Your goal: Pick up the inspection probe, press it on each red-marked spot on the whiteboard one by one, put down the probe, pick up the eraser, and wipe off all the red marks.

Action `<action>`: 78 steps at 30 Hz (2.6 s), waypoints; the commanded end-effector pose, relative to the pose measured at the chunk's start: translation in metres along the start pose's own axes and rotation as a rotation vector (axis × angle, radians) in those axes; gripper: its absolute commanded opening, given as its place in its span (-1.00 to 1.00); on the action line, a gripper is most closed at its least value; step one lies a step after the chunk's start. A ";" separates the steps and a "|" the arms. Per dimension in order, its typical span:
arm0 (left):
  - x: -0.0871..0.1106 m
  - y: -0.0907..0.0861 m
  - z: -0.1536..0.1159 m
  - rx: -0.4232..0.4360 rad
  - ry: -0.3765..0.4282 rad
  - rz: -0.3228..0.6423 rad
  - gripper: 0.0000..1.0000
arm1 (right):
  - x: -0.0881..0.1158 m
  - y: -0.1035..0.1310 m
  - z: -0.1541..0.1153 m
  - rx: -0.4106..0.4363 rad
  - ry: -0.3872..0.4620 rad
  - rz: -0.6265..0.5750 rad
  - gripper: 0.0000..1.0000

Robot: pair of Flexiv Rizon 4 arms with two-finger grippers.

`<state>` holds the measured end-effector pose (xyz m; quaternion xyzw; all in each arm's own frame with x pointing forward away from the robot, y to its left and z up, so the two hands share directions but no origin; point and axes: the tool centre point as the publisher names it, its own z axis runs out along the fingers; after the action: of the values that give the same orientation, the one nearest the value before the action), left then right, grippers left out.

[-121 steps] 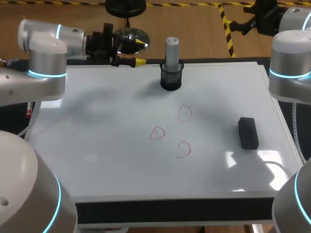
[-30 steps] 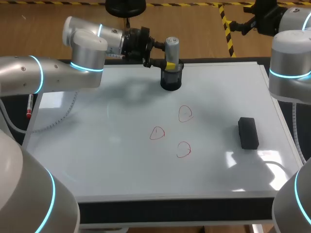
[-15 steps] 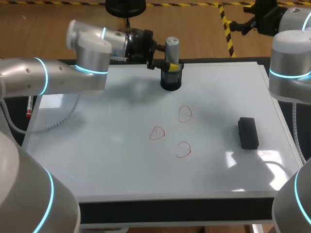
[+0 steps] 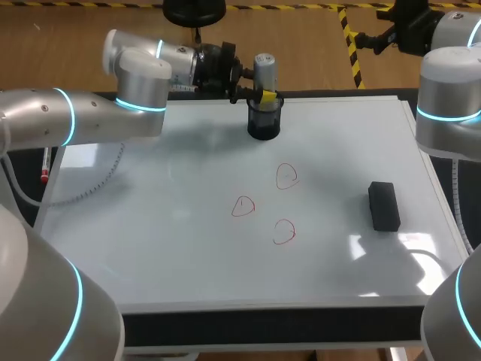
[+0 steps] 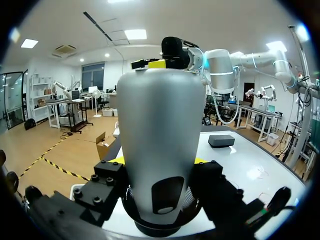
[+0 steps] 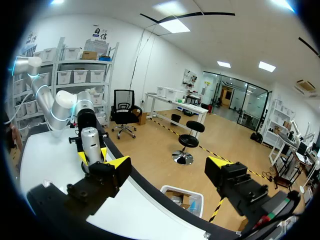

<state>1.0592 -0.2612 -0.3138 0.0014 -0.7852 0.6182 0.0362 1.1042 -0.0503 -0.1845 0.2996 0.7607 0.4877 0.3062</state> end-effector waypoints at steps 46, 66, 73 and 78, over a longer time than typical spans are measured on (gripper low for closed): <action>0.019 -0.098 -0.028 0.103 0.031 0.109 -1.00 | 0.000 0.000 0.000 0.000 0.000 0.000 1.00; 0.024 -0.121 -0.039 0.114 0.032 0.162 -1.00 | 0.000 0.000 0.000 0.000 0.000 0.000 1.00; 0.025 -0.127 -0.043 0.118 0.005 0.178 -1.00 | 0.000 0.000 0.000 0.000 0.000 0.000 1.00; 0.025 -0.130 -0.046 0.099 0.002 0.170 -1.00 | 0.000 0.000 0.000 0.000 0.000 0.000 1.00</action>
<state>1.0471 -0.2485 -0.1815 -0.0664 -0.7465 0.6619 -0.0135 1.1042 -0.0503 -0.1845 0.2996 0.7607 0.4877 0.3062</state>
